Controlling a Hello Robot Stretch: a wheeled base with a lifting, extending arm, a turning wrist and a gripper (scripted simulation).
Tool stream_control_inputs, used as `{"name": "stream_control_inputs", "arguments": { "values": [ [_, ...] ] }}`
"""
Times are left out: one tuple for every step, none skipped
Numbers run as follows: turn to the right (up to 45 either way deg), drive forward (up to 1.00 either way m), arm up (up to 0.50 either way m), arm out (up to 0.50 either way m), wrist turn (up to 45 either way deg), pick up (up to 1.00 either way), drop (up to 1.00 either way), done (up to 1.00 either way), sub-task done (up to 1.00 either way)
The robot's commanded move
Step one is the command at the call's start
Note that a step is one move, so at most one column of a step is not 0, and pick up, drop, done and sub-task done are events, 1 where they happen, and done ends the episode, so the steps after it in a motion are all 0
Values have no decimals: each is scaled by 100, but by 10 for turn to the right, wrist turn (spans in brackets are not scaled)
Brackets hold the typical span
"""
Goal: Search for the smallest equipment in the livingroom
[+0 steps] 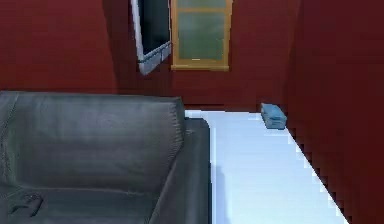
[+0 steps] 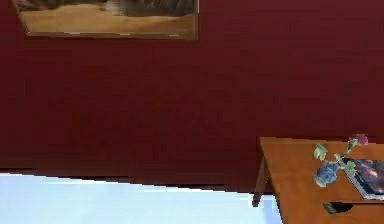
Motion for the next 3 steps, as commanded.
{"name": "stream_control_inputs", "arguments": {
  "values": [
    [450, 0, 0, 0, 0, 0, 0, 0, 0],
    [30, 0, 0, 0, 0, 0, 0, 0, 0],
    [0, 20, 0, 0, 0, 0, 0, 0, 0]
  ]
}}
